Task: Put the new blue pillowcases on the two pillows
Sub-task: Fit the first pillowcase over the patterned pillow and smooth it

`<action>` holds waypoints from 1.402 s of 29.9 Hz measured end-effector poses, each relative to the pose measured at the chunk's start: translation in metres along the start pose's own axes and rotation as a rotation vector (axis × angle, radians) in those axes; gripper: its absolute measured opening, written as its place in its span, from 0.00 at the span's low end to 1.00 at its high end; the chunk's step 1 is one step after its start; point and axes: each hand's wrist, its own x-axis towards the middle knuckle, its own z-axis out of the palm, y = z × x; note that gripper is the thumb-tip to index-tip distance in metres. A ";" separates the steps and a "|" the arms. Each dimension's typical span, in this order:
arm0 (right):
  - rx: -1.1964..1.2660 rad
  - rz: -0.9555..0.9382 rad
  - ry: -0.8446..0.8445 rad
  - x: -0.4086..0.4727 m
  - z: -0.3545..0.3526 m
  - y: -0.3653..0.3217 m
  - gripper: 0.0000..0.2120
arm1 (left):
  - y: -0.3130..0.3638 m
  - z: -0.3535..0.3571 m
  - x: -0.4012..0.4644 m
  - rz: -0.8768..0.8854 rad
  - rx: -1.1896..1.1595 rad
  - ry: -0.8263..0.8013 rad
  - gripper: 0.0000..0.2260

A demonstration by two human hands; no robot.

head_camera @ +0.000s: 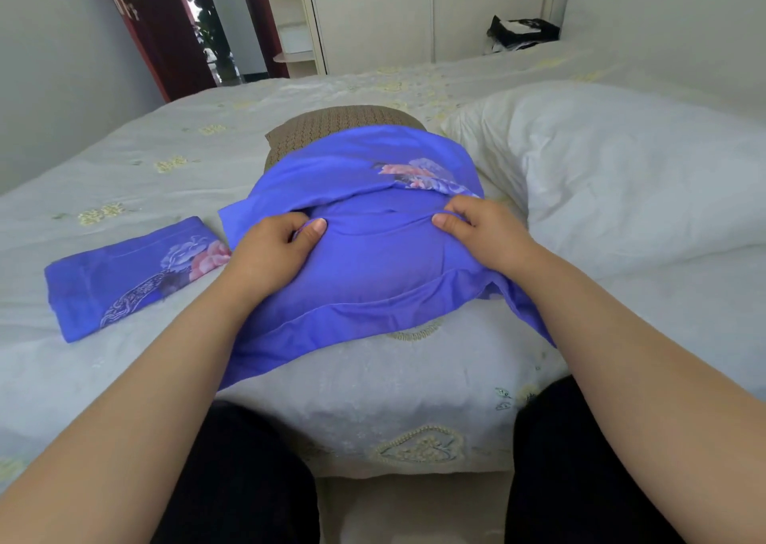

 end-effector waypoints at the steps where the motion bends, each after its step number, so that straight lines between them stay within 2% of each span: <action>1: 0.020 0.002 -0.009 0.003 -0.001 0.000 0.16 | 0.001 0.000 0.000 0.000 0.054 0.049 0.20; 3: 0.053 0.011 -0.023 0.005 -0.002 0.000 0.20 | 0.001 0.001 -0.004 -0.005 0.165 0.147 0.20; 5: 0.070 0.037 -0.017 0.006 -0.001 -0.004 0.20 | 0.002 0.002 -0.006 -0.043 0.183 0.168 0.19; 8: 0.225 0.158 0.036 0.008 0.002 -0.011 0.21 | 0.001 0.000 0.004 -0.240 -0.189 0.017 0.18; 10: 0.324 0.222 0.033 0.008 0.003 -0.011 0.17 | 0.000 -0.006 0.012 -0.407 -0.559 -0.119 0.20; 11: 0.345 0.229 -0.001 0.007 0.003 -0.010 0.15 | -0.001 -0.009 0.014 -0.460 -0.666 -0.168 0.19; 12: 0.349 0.221 -0.041 0.007 0.003 -0.008 0.14 | -0.002 -0.012 0.015 -0.462 -0.665 -0.204 0.17; 16: 0.299 0.114 -0.092 0.007 -0.002 -0.007 0.14 | -0.006 -0.022 0.018 -0.188 -0.168 -0.297 0.11; 20: 0.235 0.054 -0.080 0.009 -0.006 -0.012 0.14 | -0.007 -0.028 0.020 -0.044 -0.037 -0.280 0.08; 22: 0.178 0.066 -0.084 0.010 -0.010 -0.022 0.23 | -0.008 -0.030 0.020 -0.073 -0.096 -0.303 0.09; 24: 0.103 0.146 -0.107 0.016 -0.016 -0.030 0.30 | -0.007 -0.035 0.017 -0.200 -0.329 -0.376 0.11; 27: 0.073 0.193 -0.285 0.028 -0.023 -0.030 0.35 | -0.006 -0.039 0.021 -0.376 -0.575 -0.513 0.17; 30: 0.160 0.218 -0.433 0.037 -0.033 -0.030 0.26 | -0.008 -0.048 0.033 -0.451 -0.689 -0.555 0.14; 32: 0.246 0.212 -0.459 0.042 -0.038 -0.033 0.17 | -0.010 -0.056 0.042 -0.472 -0.796 -0.545 0.11; 35: 0.399 0.226 -0.445 0.049 -0.038 -0.031 0.11 | -0.013 -0.059 0.048 -0.519 -0.865 -0.581 0.12; 36: 0.414 0.237 -0.456 0.050 -0.037 -0.031 0.10 | -0.014 -0.056 0.049 -0.540 -0.831 -0.597 0.12; 38: 0.400 0.263 -0.488 0.055 -0.033 -0.026 0.14 | -0.016 -0.049 0.049 -0.583 -0.753 -0.615 0.12; 42: 0.346 0.212 -0.358 0.058 -0.018 -0.028 0.12 | -0.016 -0.041 0.057 -0.574 -0.703 -0.568 0.08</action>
